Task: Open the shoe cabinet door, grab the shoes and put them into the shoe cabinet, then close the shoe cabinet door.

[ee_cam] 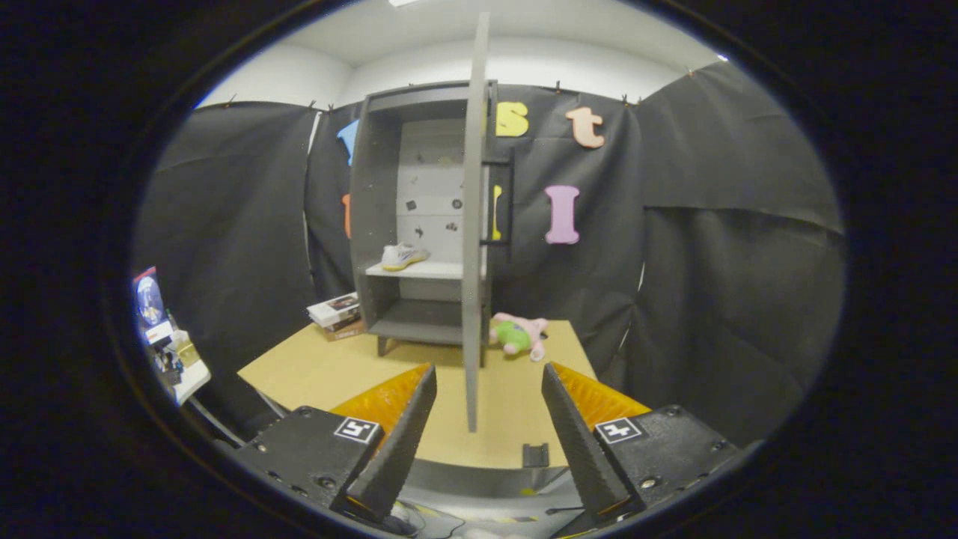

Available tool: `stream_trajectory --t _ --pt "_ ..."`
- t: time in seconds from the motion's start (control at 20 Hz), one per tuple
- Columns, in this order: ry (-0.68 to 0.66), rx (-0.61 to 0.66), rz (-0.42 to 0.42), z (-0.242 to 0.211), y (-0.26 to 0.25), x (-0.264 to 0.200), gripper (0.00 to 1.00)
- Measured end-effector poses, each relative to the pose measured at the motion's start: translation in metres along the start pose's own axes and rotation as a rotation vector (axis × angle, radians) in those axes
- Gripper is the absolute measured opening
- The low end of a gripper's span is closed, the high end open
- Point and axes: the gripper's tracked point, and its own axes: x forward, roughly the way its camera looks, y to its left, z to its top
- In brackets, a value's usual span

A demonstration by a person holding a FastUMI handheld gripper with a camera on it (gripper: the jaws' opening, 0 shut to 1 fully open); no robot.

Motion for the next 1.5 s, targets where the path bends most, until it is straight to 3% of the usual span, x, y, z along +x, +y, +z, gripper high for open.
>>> stream_trajectory --t 0.1,0.45,0.7,0.85,1.15,1.5 --pt "0.048 0.018 0.062 -0.034 0.036 0.017 0.9" --pt "0.158 0.021 0.139 -0.112 0.139 0.116 0.9" --pt "0.246 -0.01 0.132 -0.152 0.195 0.214 0.9" --pt "0.329 -0.004 0.09 -0.181 0.207 0.261 0.9" --pt "0.494 0.074 0.047 -0.232 0.224 0.304 0.9" --pt "0.507 0.123 -0.032 -0.228 0.209 0.354 0.9"
